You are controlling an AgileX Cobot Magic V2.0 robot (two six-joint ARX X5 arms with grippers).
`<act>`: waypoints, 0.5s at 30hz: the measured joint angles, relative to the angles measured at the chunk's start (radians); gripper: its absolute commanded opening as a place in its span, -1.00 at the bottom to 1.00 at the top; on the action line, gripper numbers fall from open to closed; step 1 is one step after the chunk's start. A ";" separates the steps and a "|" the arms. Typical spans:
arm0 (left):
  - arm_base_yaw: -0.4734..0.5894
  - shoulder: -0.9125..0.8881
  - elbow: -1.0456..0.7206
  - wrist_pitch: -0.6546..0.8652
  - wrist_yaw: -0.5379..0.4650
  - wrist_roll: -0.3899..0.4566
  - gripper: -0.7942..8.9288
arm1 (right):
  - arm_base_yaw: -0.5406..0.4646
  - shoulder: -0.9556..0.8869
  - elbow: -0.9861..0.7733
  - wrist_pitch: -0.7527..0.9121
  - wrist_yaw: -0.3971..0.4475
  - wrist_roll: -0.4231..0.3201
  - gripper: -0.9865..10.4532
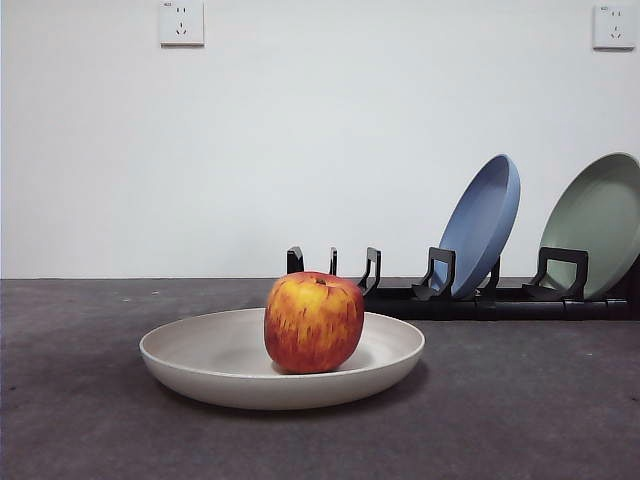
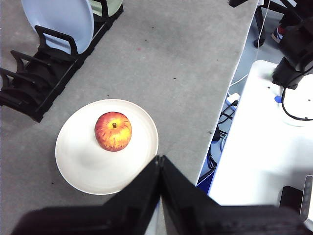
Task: Take the yellow plate from the plate rack,put the plate on the table,take the apple from the table,put the apple in the plate
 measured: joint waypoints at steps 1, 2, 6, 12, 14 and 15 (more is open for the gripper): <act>0.000 0.000 0.000 0.011 -0.007 0.005 -0.84 | 0.000 0.000 0.000 0.000 0.000 0.000 -0.83; 0.000 0.000 0.000 0.032 -0.024 0.012 -0.84 | 0.000 0.000 0.000 0.000 0.001 0.000 -0.83; 0.054 -0.007 0.000 0.183 -0.030 0.089 -0.84 | 0.000 0.000 0.000 0.000 0.004 0.000 -0.83; 0.298 -0.077 -0.003 0.408 0.106 0.206 -0.84 | 0.000 0.000 0.000 0.000 0.006 0.000 -0.83; 0.399 -0.119 -0.019 0.429 0.171 0.216 -0.84 | 0.000 0.000 0.000 0.000 0.006 0.000 -0.83; 0.453 -0.141 -0.031 0.428 0.188 0.217 -0.84 | 0.000 0.000 0.000 0.000 0.006 0.000 -0.82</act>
